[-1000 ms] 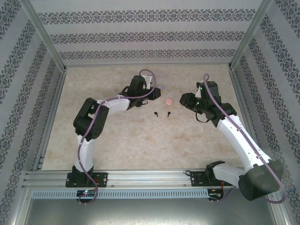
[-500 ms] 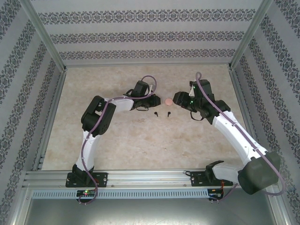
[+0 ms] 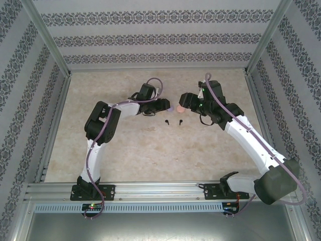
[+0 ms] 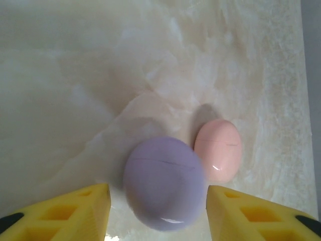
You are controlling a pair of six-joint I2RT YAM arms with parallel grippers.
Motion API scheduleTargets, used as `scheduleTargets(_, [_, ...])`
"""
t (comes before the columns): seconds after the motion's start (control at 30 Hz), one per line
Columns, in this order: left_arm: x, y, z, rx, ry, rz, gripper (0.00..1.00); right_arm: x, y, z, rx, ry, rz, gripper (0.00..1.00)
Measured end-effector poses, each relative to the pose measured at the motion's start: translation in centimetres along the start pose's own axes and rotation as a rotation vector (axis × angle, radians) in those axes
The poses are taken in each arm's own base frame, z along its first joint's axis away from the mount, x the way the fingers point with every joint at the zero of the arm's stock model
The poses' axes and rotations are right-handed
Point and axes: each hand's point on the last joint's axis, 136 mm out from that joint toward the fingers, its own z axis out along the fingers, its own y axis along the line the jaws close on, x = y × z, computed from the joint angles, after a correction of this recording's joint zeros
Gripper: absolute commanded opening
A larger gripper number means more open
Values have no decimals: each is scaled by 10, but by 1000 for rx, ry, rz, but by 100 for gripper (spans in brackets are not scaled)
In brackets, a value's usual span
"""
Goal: Insert wireless bluetooth earbuds into charging case
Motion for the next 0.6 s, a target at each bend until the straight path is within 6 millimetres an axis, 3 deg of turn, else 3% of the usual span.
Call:
scheduleTargets(0.1, [-5,-5,-11,6,-17,6,55,-2,3,0,2,-6,-5,64])
scheduleTargets(0.2, [-18,-16,-35,18,-61,21,56,-4,7,2,6,-10,-12,65])
scheduleTargets(0.4, [-53,-52,-110,67,-224,84,56,-2,18,20,22,19,-35,65])
scheduleTargets(0.6, [-78,-68,-191,62,-413,141,60,15,28,67,69,106,-68,67])
